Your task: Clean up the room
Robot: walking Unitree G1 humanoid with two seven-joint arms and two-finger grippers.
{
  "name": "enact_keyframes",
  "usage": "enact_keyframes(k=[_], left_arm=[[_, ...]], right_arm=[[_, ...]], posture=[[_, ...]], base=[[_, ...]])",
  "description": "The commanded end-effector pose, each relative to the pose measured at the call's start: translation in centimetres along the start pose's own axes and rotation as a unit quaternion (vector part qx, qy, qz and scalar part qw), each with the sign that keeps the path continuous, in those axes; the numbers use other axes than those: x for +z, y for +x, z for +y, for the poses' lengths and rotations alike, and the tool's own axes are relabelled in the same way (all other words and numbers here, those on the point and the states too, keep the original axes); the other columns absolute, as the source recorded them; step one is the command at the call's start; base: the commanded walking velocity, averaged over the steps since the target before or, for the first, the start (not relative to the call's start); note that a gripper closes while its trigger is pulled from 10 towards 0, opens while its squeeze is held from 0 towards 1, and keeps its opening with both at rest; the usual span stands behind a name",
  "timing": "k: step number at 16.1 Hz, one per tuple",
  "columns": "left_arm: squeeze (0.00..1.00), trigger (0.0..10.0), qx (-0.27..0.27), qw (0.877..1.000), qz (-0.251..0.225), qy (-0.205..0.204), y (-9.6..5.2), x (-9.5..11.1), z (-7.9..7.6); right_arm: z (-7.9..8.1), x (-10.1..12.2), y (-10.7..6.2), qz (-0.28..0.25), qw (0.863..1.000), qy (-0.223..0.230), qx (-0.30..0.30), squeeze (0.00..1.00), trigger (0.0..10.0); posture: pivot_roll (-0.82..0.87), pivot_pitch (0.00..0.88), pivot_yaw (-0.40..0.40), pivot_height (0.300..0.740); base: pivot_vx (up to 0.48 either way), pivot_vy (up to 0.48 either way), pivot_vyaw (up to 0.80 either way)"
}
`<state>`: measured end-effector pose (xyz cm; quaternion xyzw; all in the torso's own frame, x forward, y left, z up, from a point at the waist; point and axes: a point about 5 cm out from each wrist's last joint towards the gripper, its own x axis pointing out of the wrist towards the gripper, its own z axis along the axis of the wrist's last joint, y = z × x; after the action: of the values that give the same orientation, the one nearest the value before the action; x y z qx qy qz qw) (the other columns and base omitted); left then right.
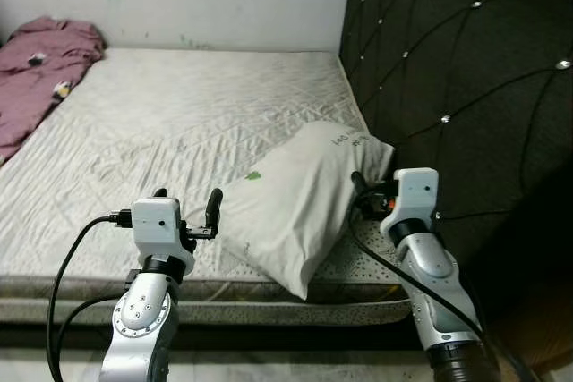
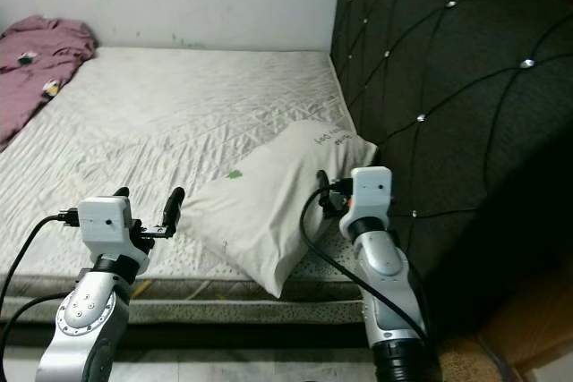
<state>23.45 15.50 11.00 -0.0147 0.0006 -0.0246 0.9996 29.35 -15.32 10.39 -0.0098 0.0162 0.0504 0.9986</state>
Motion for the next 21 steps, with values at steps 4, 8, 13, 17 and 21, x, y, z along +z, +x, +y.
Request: enact_keyframes(k=[4,8,13,17,21], left_arm=[[0.00,10.0,-0.006,1.000,-0.009,0.001,0.11,0.35,0.17],[0.00,10.0,-0.013,1.000,-0.013,-0.004,0.07,0.46,0.09],[0.00,10.0,-0.018,1.000,-0.016,-0.007,0.09,0.49,-0.01],[0.00,10.0,-0.021,1.000,-0.017,-0.008,0.11,0.49,-0.02],[0.00,10.0,-0.019,1.000,-0.013,-0.006,0.10,0.42,-0.01]], right_arm=[[0.07,0.52,0.30,-0.010,1.000,0.004,-0.002,0.00,10.0],[0.06,0.53,0.26,-0.009,1.000,0.005,-0.002,0.00,10.0],[0.02,0.62,0.33,-0.012,1.000,0.003,-0.002,0.00,10.0],[0.03,0.64,0.36,-0.012,1.000,0.004,-0.003,0.00,10.0],[0.04,0.68,0.36,-0.014,1.000,0.004,-0.003,0.00,10.0]], posture=[[-0.04,0.000,-0.016,0.740],[-0.05,0.000,-0.015,0.740],[-0.05,0.000,-0.017,0.740],[-0.05,0.000,-0.016,0.740],[-0.05,0.000,-0.015,0.740]], base=[[0.000,0.000,0.00],[0.000,0.000,-0.10],[0.340,0.000,-0.27],[0.378,0.000,-0.40],[0.357,0.000,0.00]])
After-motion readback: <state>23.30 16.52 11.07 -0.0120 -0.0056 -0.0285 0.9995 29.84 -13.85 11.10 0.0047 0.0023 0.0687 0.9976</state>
